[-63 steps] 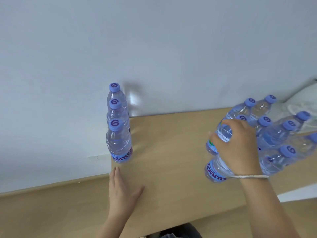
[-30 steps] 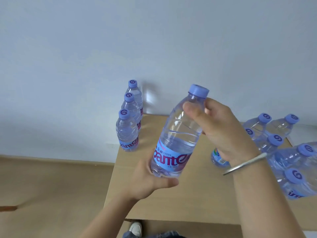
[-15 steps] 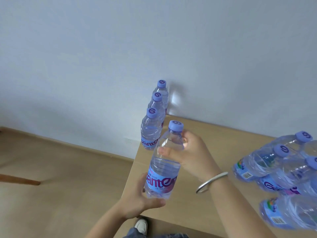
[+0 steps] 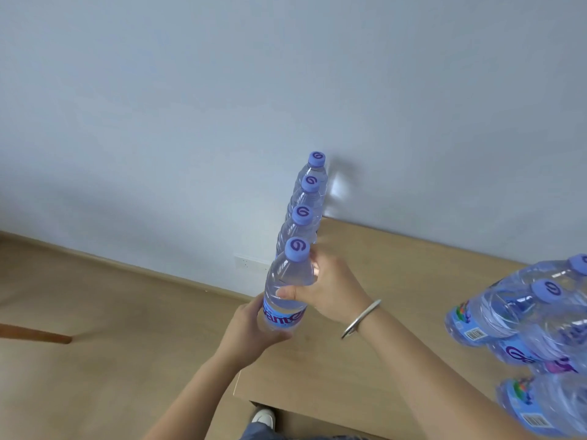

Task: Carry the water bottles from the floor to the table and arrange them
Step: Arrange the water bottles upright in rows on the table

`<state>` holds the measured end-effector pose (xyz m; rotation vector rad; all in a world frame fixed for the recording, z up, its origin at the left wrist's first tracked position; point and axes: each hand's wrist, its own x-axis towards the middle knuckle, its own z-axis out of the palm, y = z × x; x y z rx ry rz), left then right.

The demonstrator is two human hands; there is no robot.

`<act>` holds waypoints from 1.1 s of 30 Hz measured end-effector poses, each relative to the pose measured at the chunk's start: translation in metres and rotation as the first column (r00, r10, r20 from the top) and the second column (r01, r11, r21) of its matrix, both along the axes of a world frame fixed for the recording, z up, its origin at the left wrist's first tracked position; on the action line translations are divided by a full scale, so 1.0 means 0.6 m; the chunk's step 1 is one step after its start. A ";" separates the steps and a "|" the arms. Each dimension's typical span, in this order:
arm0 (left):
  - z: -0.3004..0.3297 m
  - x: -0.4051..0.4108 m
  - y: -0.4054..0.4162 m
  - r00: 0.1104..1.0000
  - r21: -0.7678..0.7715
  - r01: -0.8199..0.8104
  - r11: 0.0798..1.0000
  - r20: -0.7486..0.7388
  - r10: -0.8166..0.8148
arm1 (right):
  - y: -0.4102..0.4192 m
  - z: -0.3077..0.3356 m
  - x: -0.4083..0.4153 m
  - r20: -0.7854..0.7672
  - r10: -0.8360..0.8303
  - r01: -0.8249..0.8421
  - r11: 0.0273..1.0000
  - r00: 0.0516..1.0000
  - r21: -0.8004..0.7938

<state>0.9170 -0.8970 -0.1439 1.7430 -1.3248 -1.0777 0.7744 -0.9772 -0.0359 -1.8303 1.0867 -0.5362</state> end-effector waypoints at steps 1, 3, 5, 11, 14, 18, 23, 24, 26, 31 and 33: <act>-0.006 0.003 -0.007 1.000 -0.010 -0.007 1.000 0.013 0.008 | 0.000 -0.005 0.004 -0.020 -0.005 0.004 1.000 1.000 -0.018; -0.018 0.008 -0.019 0.999 -0.013 -0.001 1.000 0.037 0.002 | 0.000 -0.016 0.010 -0.060 -0.020 0.017 0.999 0.998 -0.050; -0.030 0.012 -0.027 0.996 -0.024 0.012 1.000 0.090 -0.009 | 0.002 -0.029 0.013 -0.074 -0.037 0.032 0.997 0.997 -0.066; -0.045 0.016 -0.049 0.994 -0.039 0.001 0.999 0.108 0.003 | -0.002 -0.042 0.014 -0.087 -0.055 0.049 0.996 0.995 -0.072; -0.047 0.021 -0.060 0.995 -0.042 0.019 0.999 0.104 -0.014 | -0.009 -0.042 0.014 -0.085 -0.060 0.047 0.988 0.995 -0.150; -0.052 0.022 -0.063 0.993 -0.034 0.024 0.999 0.114 -0.020 | -0.011 -0.043 0.012 -0.082 -0.060 0.042 0.979 0.995 -0.197; -0.055 0.015 -0.061 0.993 -0.013 -0.010 1.000 0.114 0.011 | -0.009 -0.045 0.012 -0.052 -0.072 0.060 0.976 0.996 -0.209; -0.055 0.014 -0.060 0.994 -0.009 -0.015 1.000 0.109 0.016 | -0.008 -0.046 0.013 -0.054 -0.078 0.064 0.974 0.995 -0.219; -0.056 0.012 -0.060 0.994 -0.007 -0.020 1.000 0.105 0.021 | -0.005 -0.049 0.013 -0.056 -0.085 0.070 0.972 0.995 -0.224; -0.059 -0.009 -0.044 0.981 -0.001 -0.128 0.992 0.145 0.127 | 0.005 -0.051 -0.024 -0.052 -0.147 0.133 0.967 0.988 -0.216; -0.064 -0.021 -0.019 0.965 -0.075 -0.159 0.984 0.201 0.171 | 0.007 -0.053 -0.071 0.004 -0.303 0.293 0.919 0.953 -0.262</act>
